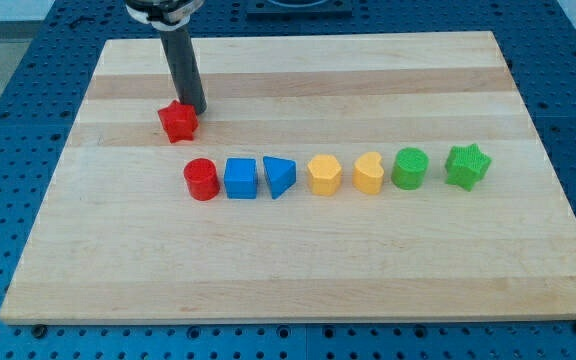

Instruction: Push the red star towards the red circle

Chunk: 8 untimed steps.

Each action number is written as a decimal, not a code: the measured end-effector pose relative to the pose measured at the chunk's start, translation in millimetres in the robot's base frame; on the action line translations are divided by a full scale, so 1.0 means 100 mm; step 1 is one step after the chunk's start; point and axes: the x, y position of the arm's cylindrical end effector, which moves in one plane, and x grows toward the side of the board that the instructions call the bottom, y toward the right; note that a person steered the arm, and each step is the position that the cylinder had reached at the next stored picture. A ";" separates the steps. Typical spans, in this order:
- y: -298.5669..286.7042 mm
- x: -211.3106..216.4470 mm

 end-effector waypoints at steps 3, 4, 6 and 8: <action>-0.67 0.34; -0.71 0.52; -0.61 0.78; -0.61 0.94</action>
